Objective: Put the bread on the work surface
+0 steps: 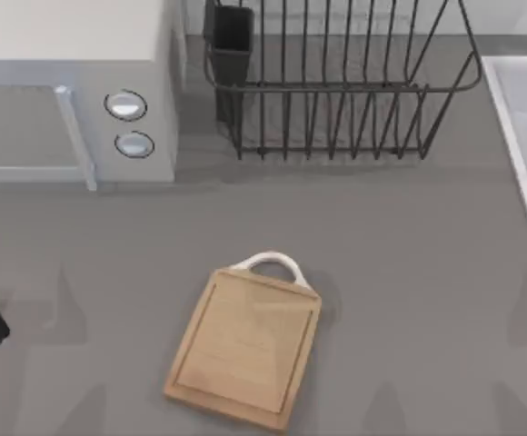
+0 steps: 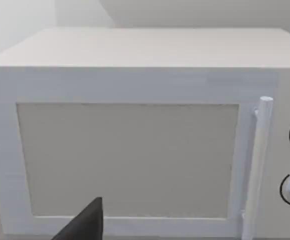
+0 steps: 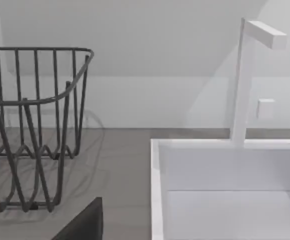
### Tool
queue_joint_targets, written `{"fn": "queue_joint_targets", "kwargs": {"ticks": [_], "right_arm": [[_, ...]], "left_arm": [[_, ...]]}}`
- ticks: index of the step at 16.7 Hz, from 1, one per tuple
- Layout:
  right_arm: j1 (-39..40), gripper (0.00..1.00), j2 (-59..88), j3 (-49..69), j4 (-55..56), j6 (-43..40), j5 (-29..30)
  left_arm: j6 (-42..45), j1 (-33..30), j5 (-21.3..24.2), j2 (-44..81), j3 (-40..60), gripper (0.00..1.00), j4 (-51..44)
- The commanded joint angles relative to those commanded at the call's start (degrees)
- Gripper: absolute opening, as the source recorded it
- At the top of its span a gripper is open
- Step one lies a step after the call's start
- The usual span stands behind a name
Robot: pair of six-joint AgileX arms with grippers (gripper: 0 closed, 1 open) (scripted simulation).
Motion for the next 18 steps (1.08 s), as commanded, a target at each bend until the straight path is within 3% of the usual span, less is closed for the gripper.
{"fn": "queue_joint_targets", "kwargs": {"ticks": [4, 8, 18], "right_arm": [[0.0, 1.00, 0.0, 0.0, 0.0, 0.0, 0.0], [0.0, 1.00, 0.0, 0.0, 0.0, 0.0, 0.0], [0.0, 1.00, 0.0, 0.0, 0.0, 0.0, 0.0]], "left_arm": [[0.6, 0.3, -0.1, 1.8, 1.7, 1.00, -1.4], [4.0, 1.8, -0.1, 12.8, 10.7, 1.00, -8.6], [17.4, 7.4, 0.0, 68.8, 45.6, 1.00, -38.9]]}}
